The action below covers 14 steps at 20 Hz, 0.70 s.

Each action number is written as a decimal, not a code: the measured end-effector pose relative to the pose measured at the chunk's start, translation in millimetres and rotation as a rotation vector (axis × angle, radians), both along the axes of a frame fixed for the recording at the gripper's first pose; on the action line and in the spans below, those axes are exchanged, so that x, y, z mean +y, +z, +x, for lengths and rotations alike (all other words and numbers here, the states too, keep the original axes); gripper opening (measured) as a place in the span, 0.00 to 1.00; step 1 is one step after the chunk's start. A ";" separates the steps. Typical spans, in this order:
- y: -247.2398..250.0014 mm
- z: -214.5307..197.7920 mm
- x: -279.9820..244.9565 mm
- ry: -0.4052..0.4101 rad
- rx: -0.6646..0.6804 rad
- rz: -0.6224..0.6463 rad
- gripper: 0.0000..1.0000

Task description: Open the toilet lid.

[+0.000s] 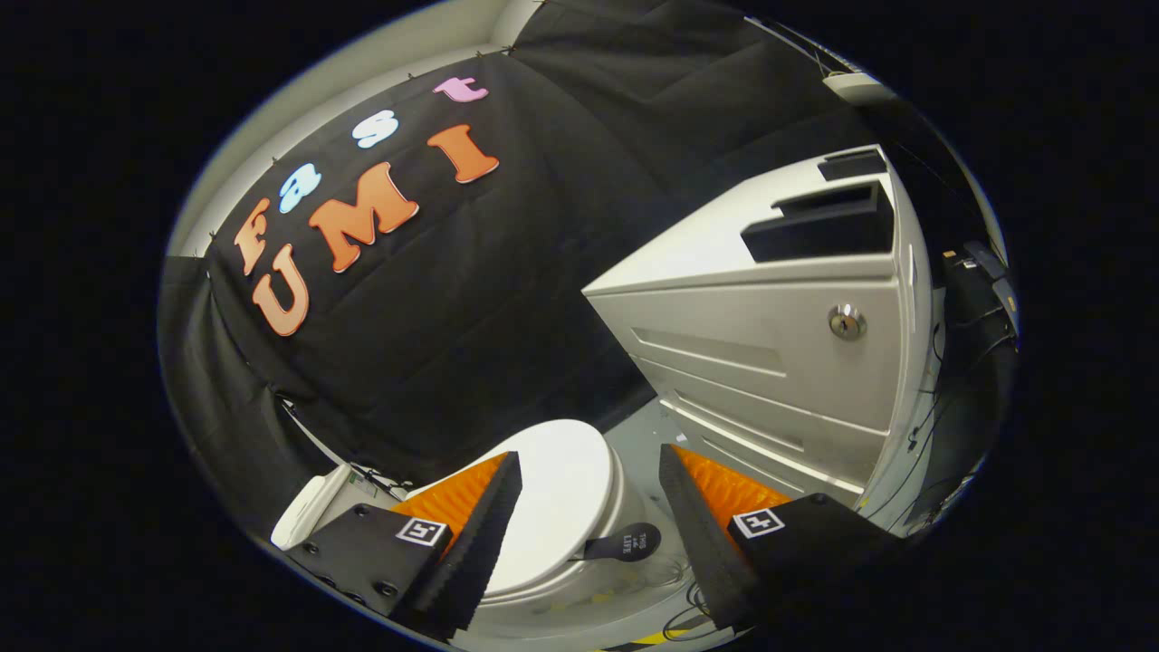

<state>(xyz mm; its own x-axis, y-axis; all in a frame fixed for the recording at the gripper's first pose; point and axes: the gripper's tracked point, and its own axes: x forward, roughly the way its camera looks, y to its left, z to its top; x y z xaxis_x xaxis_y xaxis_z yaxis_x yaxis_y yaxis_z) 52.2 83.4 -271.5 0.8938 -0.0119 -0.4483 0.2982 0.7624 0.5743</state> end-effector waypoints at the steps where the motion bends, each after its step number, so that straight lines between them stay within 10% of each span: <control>1: -7.2 1.2 -1.9 -0.012 0.020 0.016 0.99; 14: -42.9 -3.9 -2.6 -0.071 0.110 0.165 0.98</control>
<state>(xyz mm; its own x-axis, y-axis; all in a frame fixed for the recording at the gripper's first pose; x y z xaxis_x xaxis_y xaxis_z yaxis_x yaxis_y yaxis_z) 48.3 80.8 -314.4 0.8389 0.0082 -0.5442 0.4159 0.6354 0.6507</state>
